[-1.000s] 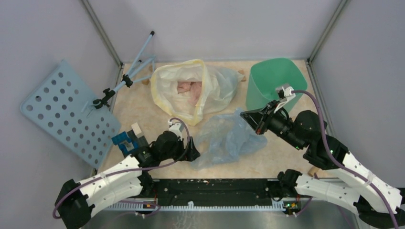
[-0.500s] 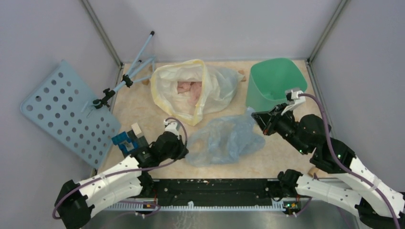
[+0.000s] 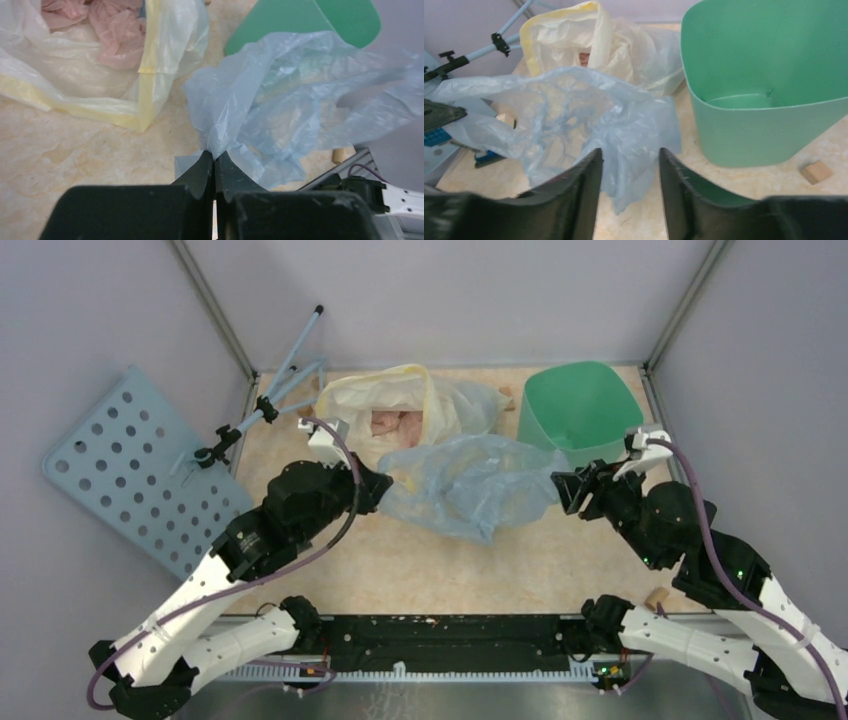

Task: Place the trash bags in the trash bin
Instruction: Unfold the trash bag at the center of the board.

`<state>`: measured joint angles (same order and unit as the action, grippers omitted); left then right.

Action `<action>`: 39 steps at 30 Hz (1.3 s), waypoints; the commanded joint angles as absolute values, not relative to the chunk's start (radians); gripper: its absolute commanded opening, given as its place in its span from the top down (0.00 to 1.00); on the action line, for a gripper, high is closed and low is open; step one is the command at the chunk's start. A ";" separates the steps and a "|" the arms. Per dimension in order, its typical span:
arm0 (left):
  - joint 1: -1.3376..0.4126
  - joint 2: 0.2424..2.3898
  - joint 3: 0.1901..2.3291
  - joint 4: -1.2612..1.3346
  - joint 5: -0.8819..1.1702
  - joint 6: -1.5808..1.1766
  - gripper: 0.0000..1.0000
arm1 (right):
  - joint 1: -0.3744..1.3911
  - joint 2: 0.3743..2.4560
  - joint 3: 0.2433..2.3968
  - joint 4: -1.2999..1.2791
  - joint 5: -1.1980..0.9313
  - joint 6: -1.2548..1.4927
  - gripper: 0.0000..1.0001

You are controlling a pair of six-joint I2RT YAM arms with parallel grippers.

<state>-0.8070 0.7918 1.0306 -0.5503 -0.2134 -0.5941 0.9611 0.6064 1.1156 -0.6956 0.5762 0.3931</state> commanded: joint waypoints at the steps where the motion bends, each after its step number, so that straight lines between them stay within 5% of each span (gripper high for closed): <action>1: -0.807 0.816 1.056 -0.547 -0.097 -0.568 1.00 | 0.966 0.584 1.130 -0.707 0.474 0.305 0.46; 8: -0.808 0.849 1.054 -0.513 -0.067 -0.577 1.00 | 0.966 0.609 1.126 -0.717 0.311 0.235 0.34; 11: -0.807 0.853 1.054 -0.495 -0.061 -0.583 1.00 | 0.967 0.726 1.130 -0.731 0.159 0.191 0.54; 15: -0.806 0.859 1.065 -0.484 -0.051 -0.591 1.00 | 0.972 0.805 0.988 -0.550 0.064 0.153 0.92; 17: -0.807 0.858 1.066 -0.479 -0.040 -0.598 1.00 | 0.980 0.813 0.906 -0.426 0.090 0.140 1.00; 39: -0.806 0.878 1.090 -0.409 0.057 -0.637 1.00 | 1.146 1.013 0.465 0.543 0.261 -0.378 1.00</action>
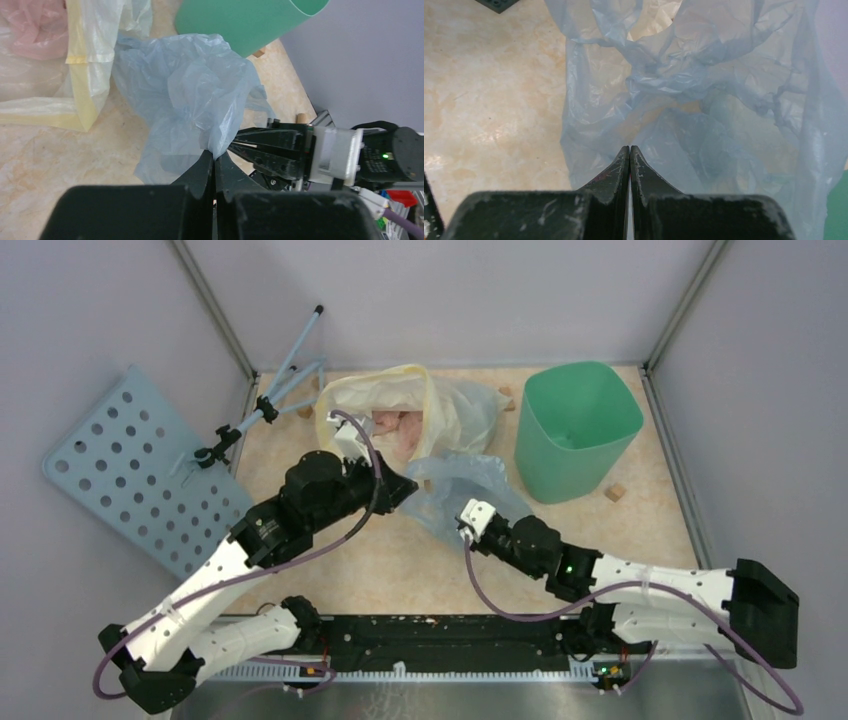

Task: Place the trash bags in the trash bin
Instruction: Unfold the trash bag at the center of the board.

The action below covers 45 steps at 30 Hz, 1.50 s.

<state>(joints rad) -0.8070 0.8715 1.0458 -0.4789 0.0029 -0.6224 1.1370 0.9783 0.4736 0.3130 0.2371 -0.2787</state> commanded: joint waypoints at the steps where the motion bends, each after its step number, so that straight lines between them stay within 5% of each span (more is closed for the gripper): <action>1: -0.807 0.880 1.091 -0.401 0.069 -0.640 1.00 | 1.146 1.036 0.473 0.555 0.270 -0.386 1.00; 11: -0.808 0.882 1.136 -0.351 0.192 -0.666 1.00 | 1.138 1.272 0.512 0.776 0.434 -0.391 1.00; 23: -0.807 0.795 1.310 -0.334 0.348 -0.683 1.00 | 1.102 1.409 0.489 0.703 0.538 -0.110 1.00; 34: -0.808 0.718 1.378 -0.434 0.203 -0.639 1.00 | 1.103 1.240 0.455 0.507 0.547 -0.023 1.00; 45: -0.808 0.811 1.201 -0.246 0.369 -0.713 1.00 | 1.160 1.088 0.562 0.403 0.394 -0.159 1.00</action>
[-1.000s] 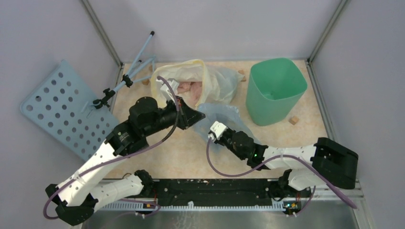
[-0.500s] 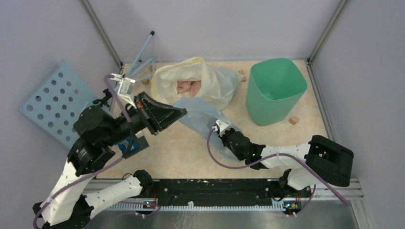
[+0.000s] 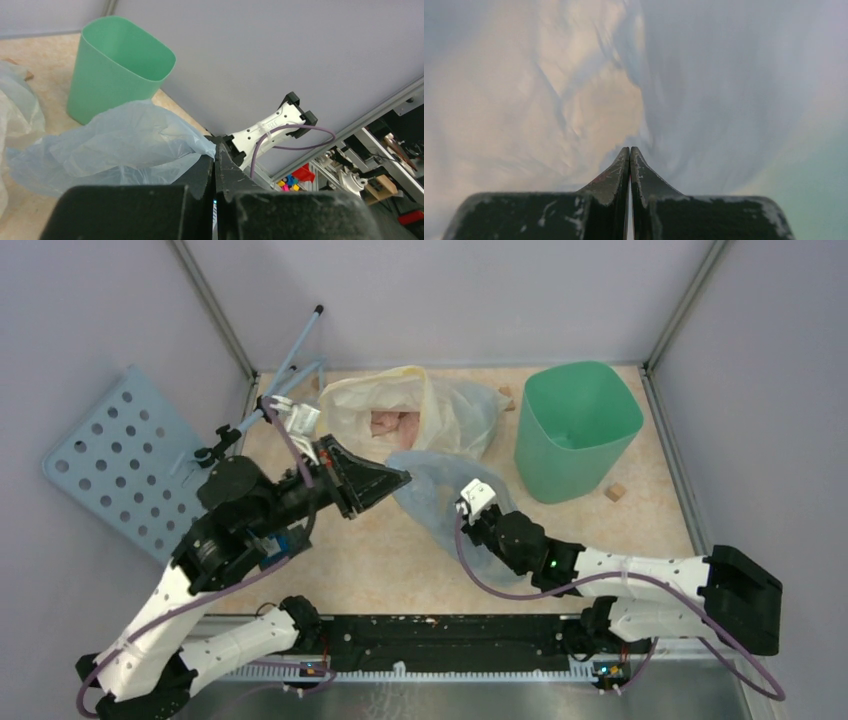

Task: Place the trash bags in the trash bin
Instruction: Unfold the trash bag at the center of the board.

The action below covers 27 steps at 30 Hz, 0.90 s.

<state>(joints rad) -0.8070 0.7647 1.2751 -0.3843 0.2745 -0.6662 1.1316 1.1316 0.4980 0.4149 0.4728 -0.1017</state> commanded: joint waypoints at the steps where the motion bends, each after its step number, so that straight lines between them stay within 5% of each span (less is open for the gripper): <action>1: -0.808 0.826 1.188 -0.228 0.387 -0.723 1.00 | 1.162 1.082 0.561 0.416 0.379 -0.167 1.00; 8: -0.807 0.875 1.127 -0.099 0.489 -0.801 1.00 | 1.167 1.095 0.531 0.548 0.335 -0.218 1.00; 15: -0.810 0.913 1.044 0.089 0.614 -0.941 1.00 | 1.165 1.179 0.501 0.773 0.540 -0.274 1.00; 27: -0.809 0.854 1.126 0.139 0.685 -1.010 1.00 | 1.051 1.391 0.443 0.933 0.528 -0.161 1.00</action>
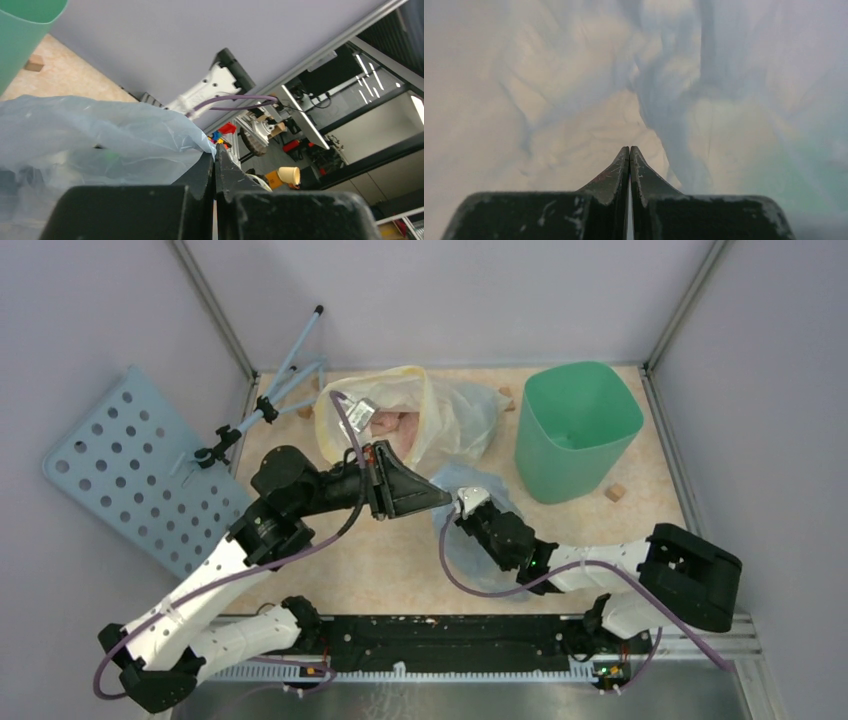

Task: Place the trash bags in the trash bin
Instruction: Unfold the trash bag at the center of the board.

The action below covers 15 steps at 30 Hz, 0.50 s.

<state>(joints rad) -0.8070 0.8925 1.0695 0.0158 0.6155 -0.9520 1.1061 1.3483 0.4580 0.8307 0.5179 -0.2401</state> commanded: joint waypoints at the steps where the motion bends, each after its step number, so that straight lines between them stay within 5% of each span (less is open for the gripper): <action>1: -0.809 0.849 1.134 0.142 0.694 -1.017 1.00 | 1.041 1.398 0.443 0.928 0.536 -0.149 1.00; 15: -0.809 0.746 1.353 -0.057 0.619 -0.899 1.00 | 0.987 1.379 0.431 0.760 0.704 -0.013 1.00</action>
<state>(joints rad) -0.8070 0.7853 1.2736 -0.0299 0.6495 -0.9531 1.0138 1.4052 0.4423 0.8108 0.6464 -0.0872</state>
